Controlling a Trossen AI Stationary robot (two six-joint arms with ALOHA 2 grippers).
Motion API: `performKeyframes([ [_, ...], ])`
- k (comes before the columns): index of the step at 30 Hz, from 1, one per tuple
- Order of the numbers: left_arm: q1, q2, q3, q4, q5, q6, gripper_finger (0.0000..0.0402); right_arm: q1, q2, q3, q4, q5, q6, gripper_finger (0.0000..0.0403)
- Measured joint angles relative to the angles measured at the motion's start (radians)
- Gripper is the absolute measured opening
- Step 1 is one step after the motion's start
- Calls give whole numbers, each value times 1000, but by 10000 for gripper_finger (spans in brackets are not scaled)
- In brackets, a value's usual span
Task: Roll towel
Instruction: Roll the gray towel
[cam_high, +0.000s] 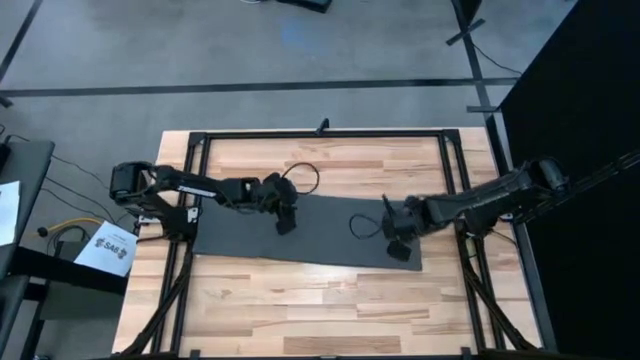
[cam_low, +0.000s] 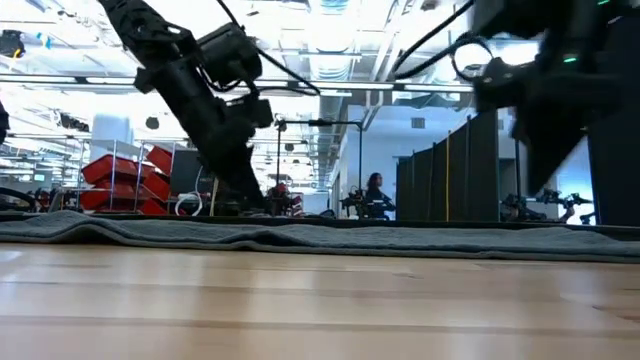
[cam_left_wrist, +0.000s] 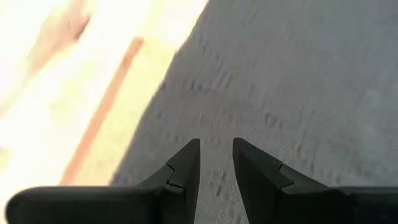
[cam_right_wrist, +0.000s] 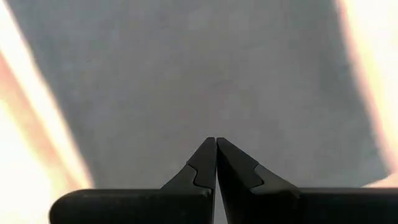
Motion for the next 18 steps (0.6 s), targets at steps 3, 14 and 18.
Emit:
performKeyframes([
  [3, 37, -40, 1, -82, 3, 46, 82, -125, 0, 3, -2, 2, -174, 0],
  [14, 237, 28, 2, -107, 242, 181, 82, -506, 3, 3, 71, -151, -706, 0],
  [18, 257, 95, 55, -25, 451, 309, 82, -574, 3, 3, 55, -156, -783, 11],
])
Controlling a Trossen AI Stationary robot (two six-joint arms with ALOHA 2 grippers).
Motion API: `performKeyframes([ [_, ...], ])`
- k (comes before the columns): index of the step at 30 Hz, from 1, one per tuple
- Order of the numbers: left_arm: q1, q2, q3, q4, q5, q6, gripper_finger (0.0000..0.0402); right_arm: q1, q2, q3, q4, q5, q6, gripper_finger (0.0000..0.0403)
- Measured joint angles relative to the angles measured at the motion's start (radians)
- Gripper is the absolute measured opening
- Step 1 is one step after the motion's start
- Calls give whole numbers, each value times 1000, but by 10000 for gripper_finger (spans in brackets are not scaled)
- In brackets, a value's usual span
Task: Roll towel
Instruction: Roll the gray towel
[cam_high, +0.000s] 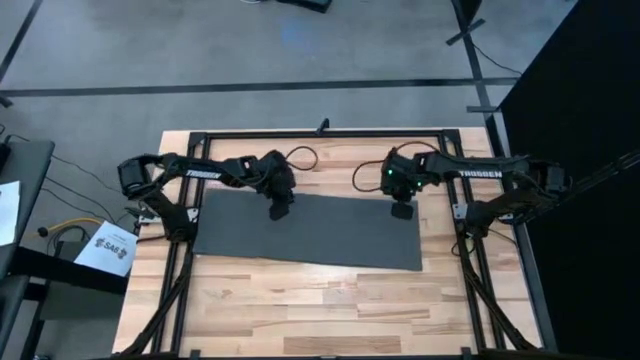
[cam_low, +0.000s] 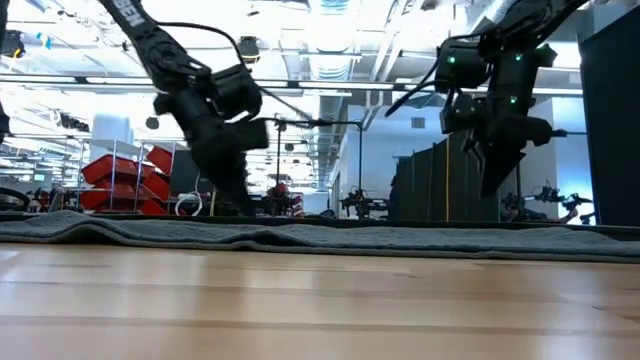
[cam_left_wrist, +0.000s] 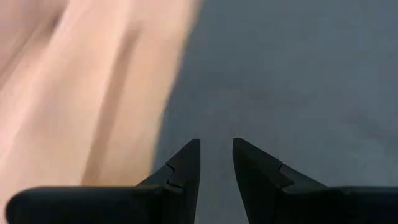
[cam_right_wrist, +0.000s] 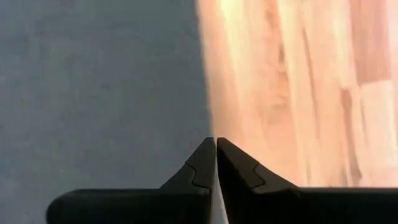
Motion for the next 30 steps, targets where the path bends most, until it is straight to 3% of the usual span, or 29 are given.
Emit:
performKeyframes([
  [4, -53, 84, 68, 97, 212, 119, 82, -61, 5, 0, -6, -1, -31, 54],
  [6, -97, 130, 105, 128, 240, 150, 82, -86, 29, 1, -1, -30, -31, 77],
  [16, -241, 239, 217, 129, 236, 190, 82, -92, 259, 25, 23, -123, -65, 148],
  [30, -285, 342, 219, 195, 88, 114, 82, -81, 347, 69, -15, -145, -111, 152],
])
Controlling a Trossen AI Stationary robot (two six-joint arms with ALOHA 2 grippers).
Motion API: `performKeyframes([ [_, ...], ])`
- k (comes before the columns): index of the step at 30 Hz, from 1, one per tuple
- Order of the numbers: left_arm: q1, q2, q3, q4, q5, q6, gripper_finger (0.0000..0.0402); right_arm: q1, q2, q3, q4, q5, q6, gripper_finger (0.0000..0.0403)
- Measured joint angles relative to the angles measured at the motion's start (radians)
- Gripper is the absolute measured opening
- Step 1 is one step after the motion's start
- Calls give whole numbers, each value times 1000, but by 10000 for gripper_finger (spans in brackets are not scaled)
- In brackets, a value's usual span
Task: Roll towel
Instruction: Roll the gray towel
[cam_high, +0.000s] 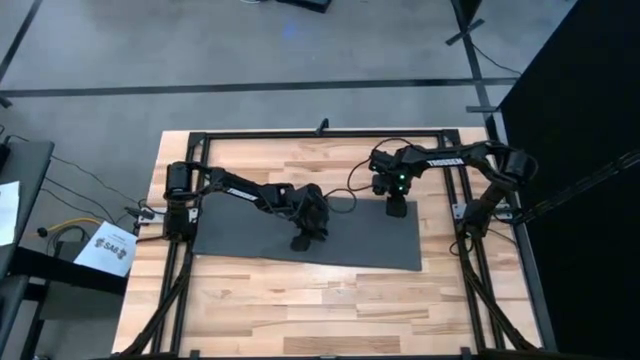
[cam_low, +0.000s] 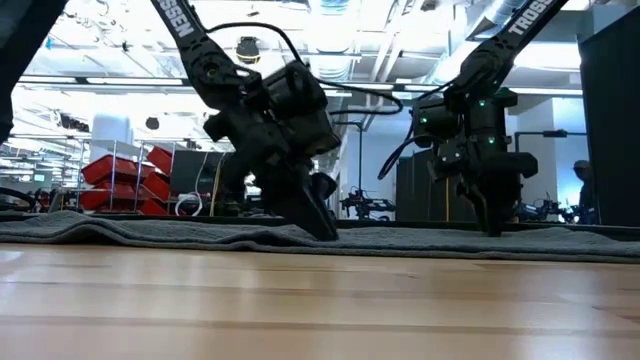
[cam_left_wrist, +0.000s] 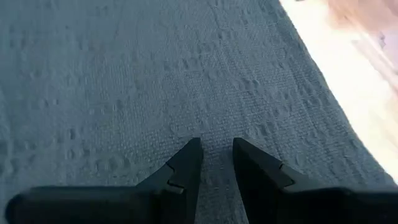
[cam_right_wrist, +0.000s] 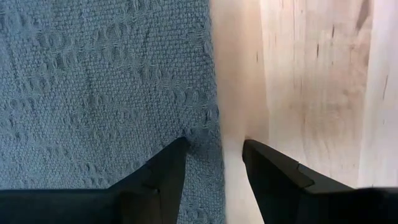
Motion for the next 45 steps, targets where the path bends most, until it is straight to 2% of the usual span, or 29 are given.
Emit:
performKeyframes([
  [7, 24, 22, 1, 38, -15, -29, 81, 6, 3, 19, -6, 33, 1, 128],
  [9, 30, 23, 0, 49, -21, -49, 81, 5, 4, 23, -9, 37, -7, 103],
  [13, 38, 25, 0, 68, -29, -74, 81, 5, 4, 25, -13, 41, -46, 19],
  [14, 40, 25, 0, 70, -30, -78, 81, 6, 4, 26, -15, 42, -50, 12],
  [17, 42, 24, 0, 71, -33, -89, 81, 7, -1, 28, -22, 87, -49, 3],
  [22, 43, 22, -1, 74, -48, -96, 81, 19, -44, 45, -43, 279, -53, 1],
  [25, 46, 10, -2, 68, -109, -99, 81, 33, -95, 60, -39, 371, -58, 1],
  [30, 54, -23, -5, 52, -227, -96, 81, 61, -149, 64, -32, 398, -53, 0],
  [35, 75, -59, -4, 56, -275, -85, 81, 129, -152, 64, -39, 474, -31, 0],
  [39, 83, -66, -4, 66, -247, -79, 81, 204, -152, 64, -38, 535, -5, 0],
  [43, 42, -63, -4, 149, -42, -22, 81, 252, -153, 64, -38, 579, 1, 0],
  [45, 1, -55, -2, 230, -18, 8, 81, 257, -153, 64, -37, 595, 12, 0],
])
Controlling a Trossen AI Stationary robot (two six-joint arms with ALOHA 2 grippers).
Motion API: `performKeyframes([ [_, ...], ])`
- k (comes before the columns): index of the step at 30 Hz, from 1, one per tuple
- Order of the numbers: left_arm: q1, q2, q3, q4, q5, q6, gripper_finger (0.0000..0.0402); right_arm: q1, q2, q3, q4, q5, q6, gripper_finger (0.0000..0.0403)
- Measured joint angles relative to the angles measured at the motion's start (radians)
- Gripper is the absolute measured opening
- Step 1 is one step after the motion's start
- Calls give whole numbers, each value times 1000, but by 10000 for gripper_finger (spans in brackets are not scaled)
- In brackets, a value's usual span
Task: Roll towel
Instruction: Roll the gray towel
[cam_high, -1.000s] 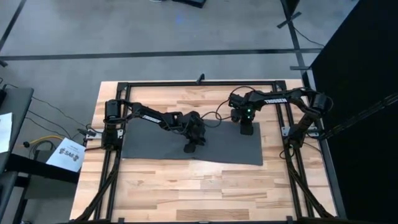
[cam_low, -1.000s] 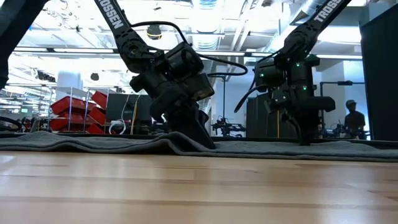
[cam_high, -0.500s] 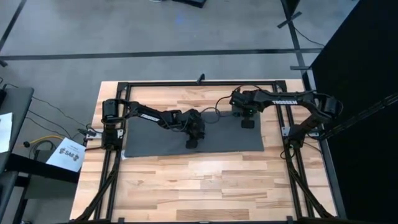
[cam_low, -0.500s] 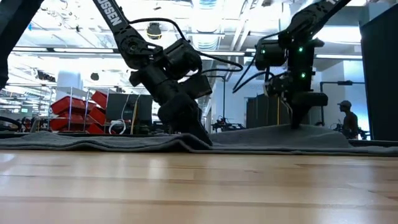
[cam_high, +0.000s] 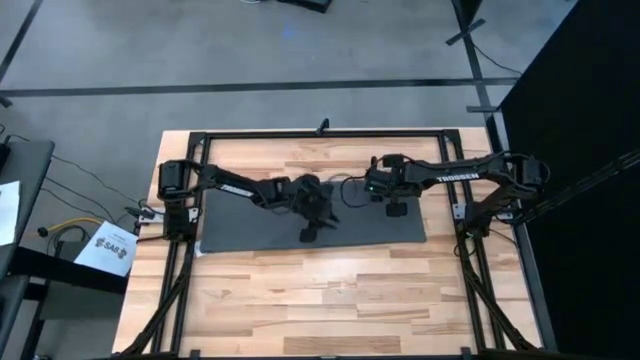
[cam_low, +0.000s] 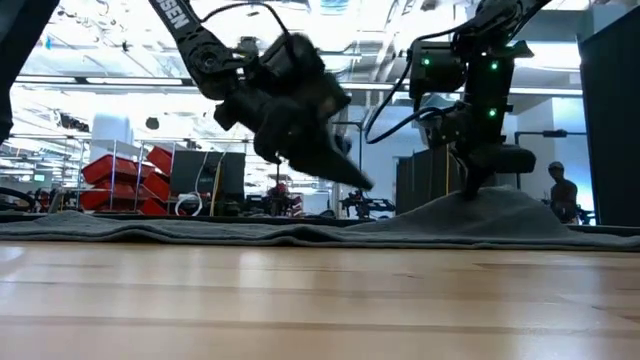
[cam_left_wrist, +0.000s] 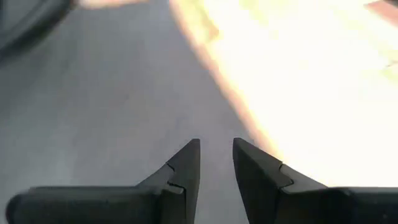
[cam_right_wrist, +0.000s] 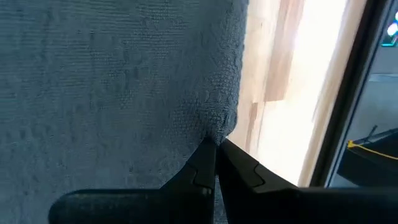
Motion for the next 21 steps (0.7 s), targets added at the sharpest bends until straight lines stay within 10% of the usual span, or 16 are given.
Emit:
performKeyframes([
  [8, -64, 99, 30, 180, -225, -2, 81, -17, -1, 0, -8, 11, 33, 0],
  [21, 87, 221, 55, 146, -169, -50, 81, -2, -2, 0, -12, 81, 44, 0],
])
